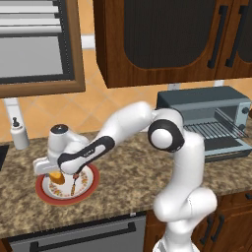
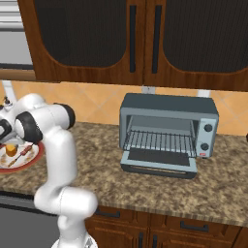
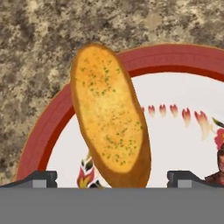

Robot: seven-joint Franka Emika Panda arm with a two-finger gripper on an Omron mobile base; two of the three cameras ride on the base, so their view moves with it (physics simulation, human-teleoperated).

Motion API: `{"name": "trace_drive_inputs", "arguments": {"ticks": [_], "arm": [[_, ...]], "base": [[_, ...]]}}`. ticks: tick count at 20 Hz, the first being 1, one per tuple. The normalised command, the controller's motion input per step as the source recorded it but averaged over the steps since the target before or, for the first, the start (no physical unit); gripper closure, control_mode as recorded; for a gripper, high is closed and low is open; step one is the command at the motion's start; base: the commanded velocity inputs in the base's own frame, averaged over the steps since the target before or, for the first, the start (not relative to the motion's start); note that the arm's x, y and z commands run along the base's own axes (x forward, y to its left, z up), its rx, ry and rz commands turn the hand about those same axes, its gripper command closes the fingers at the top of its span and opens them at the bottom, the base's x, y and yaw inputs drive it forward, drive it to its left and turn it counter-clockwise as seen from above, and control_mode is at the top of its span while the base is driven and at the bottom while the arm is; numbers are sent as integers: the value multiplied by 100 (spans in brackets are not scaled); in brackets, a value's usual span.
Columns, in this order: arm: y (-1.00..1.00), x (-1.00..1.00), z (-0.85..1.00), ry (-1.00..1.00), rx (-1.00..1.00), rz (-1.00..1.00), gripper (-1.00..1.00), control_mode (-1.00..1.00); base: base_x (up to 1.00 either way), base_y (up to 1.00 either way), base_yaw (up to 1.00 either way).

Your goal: Pick up the kebab skewer and baguette bread, and place them inside the toaster oven. Close the toaster oven door and start by setting the timer.

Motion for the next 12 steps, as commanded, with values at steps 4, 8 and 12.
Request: {"name": "trace_drive_inputs", "arguments": {"ticks": [4,8,12], "arm": [[7,3,-15,-2,-6,0,-100,-100],[-7,0,-7,-6,-3,0,-100,-100],[-28,0,0,-5,0,0,-100,-100]], "base": [[0,0,0],[0,0,0],[0,0,0]]}}
